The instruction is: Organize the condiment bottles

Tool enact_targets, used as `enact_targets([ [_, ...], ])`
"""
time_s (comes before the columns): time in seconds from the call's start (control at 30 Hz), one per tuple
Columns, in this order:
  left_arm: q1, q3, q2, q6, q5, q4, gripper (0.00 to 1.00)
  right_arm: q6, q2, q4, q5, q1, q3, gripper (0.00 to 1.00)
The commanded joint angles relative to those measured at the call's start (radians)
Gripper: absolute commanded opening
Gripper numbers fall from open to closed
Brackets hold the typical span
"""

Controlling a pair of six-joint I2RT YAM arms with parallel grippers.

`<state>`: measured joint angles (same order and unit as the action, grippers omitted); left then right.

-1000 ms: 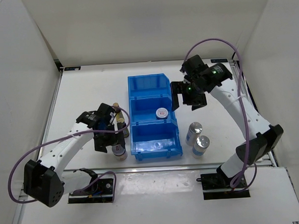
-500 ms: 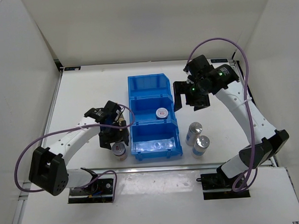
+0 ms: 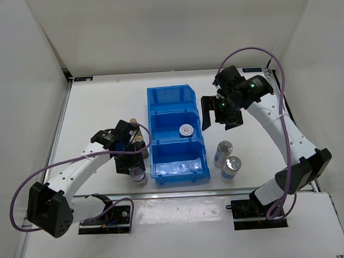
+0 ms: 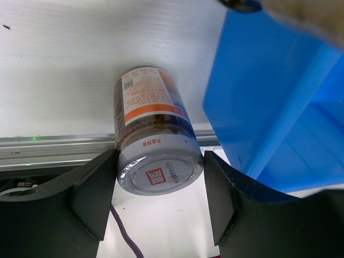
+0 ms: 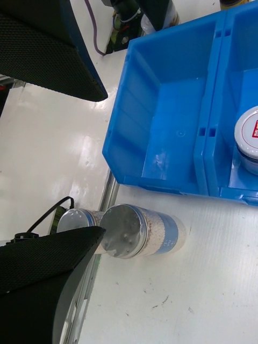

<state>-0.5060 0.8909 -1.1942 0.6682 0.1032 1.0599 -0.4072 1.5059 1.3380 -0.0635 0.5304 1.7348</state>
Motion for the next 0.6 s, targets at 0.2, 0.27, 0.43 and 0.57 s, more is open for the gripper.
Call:
enact_targets([
  [0.2,-0.005,-0.021,0.051,0.019,0.069,-0.015,0.77,0.018,-0.029,0.026,-0.016,-0.013,-0.017,1.00],
  [0.27,-0.005,-0.021,0.029,0.010,0.069,-0.015,0.82,0.027,-0.029,0.026,-0.025,-0.013,-0.017,1.00],
  [0.43,-0.005,-0.021,0.008,0.010,0.069,-0.015,0.89,0.027,-0.029,0.026,-0.025,-0.023,-0.017,1.00],
  [0.57,-0.005,-0.030,-0.001,0.001,0.078,-0.015,0.90,0.027,-0.029,0.026,-0.025,-0.023,-0.026,1.00],
])
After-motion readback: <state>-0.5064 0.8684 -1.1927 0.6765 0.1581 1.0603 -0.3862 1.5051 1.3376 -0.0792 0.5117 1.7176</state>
